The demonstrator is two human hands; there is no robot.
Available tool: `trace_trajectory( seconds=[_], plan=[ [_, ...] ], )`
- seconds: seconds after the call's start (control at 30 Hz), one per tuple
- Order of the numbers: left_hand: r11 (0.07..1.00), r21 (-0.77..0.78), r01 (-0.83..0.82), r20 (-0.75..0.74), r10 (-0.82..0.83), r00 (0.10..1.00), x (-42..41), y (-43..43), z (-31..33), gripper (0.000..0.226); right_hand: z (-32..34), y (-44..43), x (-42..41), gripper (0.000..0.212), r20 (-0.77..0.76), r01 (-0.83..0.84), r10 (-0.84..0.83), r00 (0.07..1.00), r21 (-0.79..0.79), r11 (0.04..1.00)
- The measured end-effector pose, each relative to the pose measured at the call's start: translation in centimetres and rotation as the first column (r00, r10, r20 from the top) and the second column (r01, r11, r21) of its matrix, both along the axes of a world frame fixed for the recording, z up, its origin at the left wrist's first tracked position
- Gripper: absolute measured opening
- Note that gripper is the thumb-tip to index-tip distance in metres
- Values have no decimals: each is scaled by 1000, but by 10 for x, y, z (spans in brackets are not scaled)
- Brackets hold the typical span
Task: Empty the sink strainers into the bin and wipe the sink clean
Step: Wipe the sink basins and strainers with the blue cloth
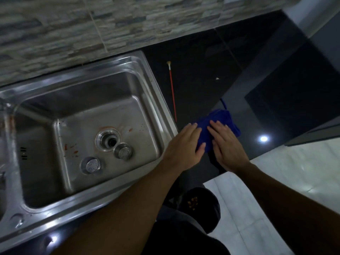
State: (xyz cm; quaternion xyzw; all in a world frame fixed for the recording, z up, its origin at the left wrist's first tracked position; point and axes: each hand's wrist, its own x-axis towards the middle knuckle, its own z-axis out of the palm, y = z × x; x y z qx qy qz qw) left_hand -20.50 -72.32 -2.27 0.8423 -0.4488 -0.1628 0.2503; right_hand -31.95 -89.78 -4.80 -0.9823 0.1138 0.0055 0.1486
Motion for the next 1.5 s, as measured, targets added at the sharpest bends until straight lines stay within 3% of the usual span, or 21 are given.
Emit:
trace_trajectory(
  seconds=[0.13,0.3,0.43,0.53,0.63,0.7,0.8,0.93,1.0,1.1,1.23,1.33,1.5],
  plan=[
    [959,272,82,60,-102,993,-2,-15,-13,93,0,-3,2,56,-54,-15,15,998,12,1000],
    [915,385,123,133,-186,973,6,-20,-13,74,9,-14,2,73,-104,-84,79,991,-44,996],
    [933,307,188,-33,-187,982,23,-14,-4,60,15,-19,21,94,-124,-170,149,981,-187,967],
    [949,237,210,42,-226,973,27,10,-4,58,15,-9,43,90,-92,-236,223,971,-180,955],
    [989,139,46,18,-49,999,20,46,2,68,9,6,52,78,-103,-345,342,934,-14,939],
    [991,118,-65,-7,66,998,18,77,3,73,10,17,49,83,-79,-285,288,954,44,957],
    [975,128,-180,-10,182,983,22,132,0,59,21,43,47,82,50,-193,189,981,104,976],
    [942,134,-307,-6,311,950,28,213,-4,59,44,112,62,68,186,-231,203,961,142,962],
    [914,149,-377,-11,383,924,30,260,-9,66,52,157,76,71,191,-224,187,964,191,956],
    [870,158,-468,15,471,882,32,335,-16,57,54,230,99,81,169,-237,196,966,278,931],
    [773,150,-616,42,618,785,40,429,-16,59,53,332,143,66,251,-275,204,946,291,916],
    [771,198,-606,70,605,793,48,489,-20,63,48,407,177,64,329,-230,138,934,257,939],
    [809,284,-514,79,514,854,64,545,-35,67,32,510,230,62,289,-171,20,957,509,844]
  ],
)
